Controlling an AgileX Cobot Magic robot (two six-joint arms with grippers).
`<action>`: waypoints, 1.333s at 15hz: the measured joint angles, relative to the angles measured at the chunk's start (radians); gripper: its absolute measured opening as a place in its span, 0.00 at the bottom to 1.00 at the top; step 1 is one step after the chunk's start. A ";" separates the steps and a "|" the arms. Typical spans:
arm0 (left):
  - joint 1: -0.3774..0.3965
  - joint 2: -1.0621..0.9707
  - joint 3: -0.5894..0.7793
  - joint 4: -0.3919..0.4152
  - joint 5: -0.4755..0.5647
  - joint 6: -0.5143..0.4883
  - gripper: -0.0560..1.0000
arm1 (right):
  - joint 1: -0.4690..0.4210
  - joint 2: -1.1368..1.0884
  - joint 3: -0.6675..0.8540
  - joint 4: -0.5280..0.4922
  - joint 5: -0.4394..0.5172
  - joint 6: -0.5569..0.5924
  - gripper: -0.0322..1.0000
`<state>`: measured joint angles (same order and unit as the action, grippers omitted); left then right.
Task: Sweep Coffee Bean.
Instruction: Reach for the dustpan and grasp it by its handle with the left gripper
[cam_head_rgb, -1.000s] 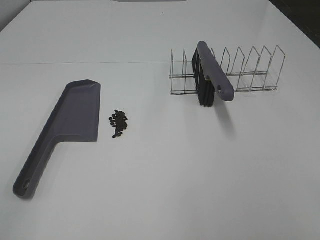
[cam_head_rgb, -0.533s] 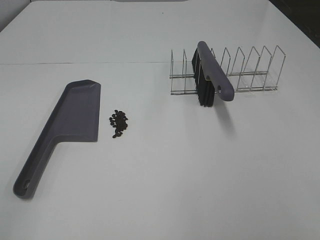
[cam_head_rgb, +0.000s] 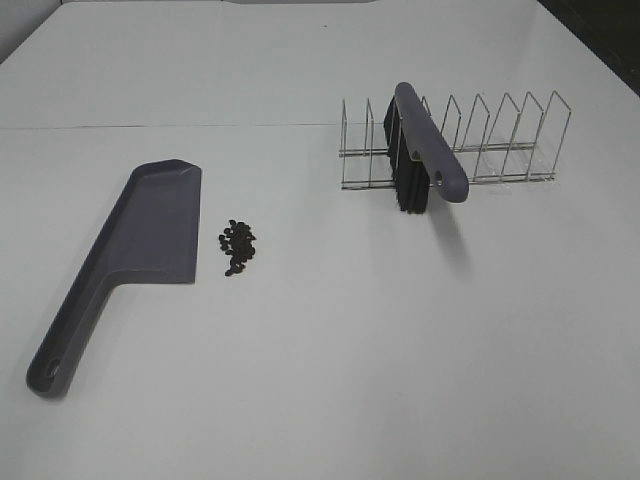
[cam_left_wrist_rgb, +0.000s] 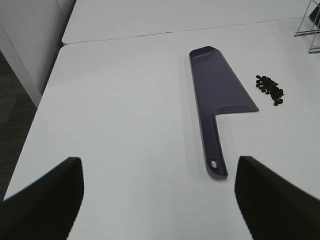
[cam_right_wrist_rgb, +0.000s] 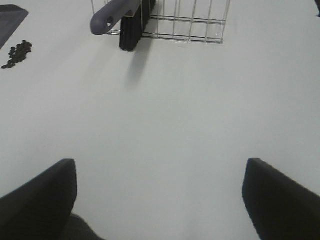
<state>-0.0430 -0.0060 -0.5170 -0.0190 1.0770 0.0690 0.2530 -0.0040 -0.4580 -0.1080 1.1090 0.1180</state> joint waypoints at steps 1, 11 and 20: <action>0.000 0.000 0.000 0.001 0.000 -0.014 0.77 | 0.000 0.000 0.000 -0.020 0.000 0.031 0.77; 0.000 0.000 0.000 0.019 0.000 -0.063 0.77 | 0.000 0.000 0.000 -0.042 0.000 0.055 0.77; 0.000 0.000 0.000 0.019 0.000 -0.063 0.77 | 0.000 0.000 0.000 -0.042 0.000 0.056 0.77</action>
<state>-0.0430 -0.0060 -0.5170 0.0000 1.0770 0.0060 0.2530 -0.0040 -0.4580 -0.1500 1.1090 0.1740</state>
